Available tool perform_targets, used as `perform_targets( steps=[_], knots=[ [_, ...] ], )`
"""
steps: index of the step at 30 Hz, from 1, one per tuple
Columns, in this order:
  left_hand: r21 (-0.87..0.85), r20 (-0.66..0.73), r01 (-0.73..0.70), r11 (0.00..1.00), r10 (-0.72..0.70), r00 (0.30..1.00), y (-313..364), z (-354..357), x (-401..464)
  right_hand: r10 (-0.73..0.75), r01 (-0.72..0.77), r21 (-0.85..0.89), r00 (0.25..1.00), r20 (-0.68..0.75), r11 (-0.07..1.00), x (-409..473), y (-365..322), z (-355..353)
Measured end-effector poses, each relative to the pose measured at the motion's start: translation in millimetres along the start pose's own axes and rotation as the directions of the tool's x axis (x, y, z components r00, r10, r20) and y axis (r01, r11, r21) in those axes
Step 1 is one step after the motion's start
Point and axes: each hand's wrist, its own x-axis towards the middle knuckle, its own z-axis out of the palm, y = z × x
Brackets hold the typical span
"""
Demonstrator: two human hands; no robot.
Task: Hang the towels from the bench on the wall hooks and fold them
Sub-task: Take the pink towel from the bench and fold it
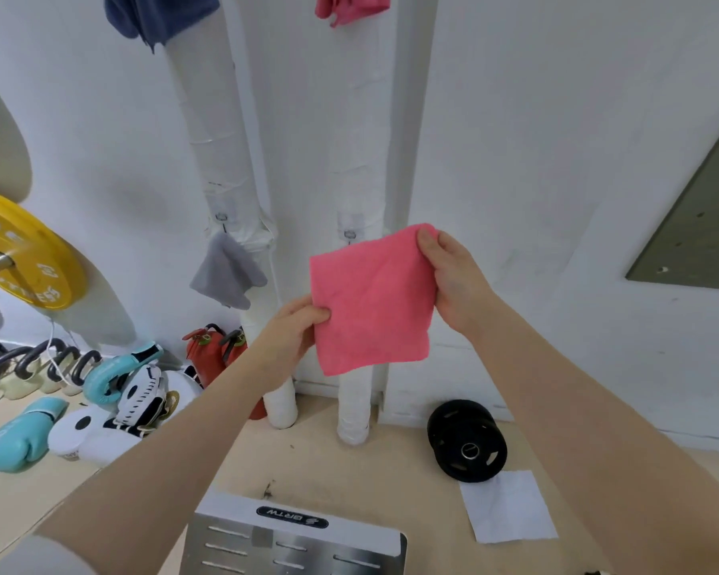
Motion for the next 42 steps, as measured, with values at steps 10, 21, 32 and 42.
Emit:
perform_targets(
  steps=[10, 21, 32, 42],
  knots=[
    [0.318, 0.011, -0.287, 0.904, 0.299, 0.954, 111.7, 7.5, 84.1, -0.127, 0.26, -0.347, 0.923, 0.363, 0.901, 45.6, -83.7, 15.9],
    [0.255, 0.154, -0.518, 0.817, 0.494, 0.856, 217.8, 37.5, 115.5, -0.446, 0.596, -0.291, 0.777, 0.443, 0.748, 85.3, -172.0, 49.8],
    [0.449, 0.085, -0.693, 0.565, 0.745, 0.662, 349.1, 43.6, 162.0, -0.688, 0.777, -0.252, 0.628, 0.364, 0.577, 138.4, -291.0, 85.0],
    [0.703, -0.016, -0.656, 0.275, 0.928, 0.373, 472.0, 48.4, 240.5, -0.846, 0.887, -0.183, 0.461, 0.267, 0.425, 241.5, -408.4, 104.6]
  ],
)
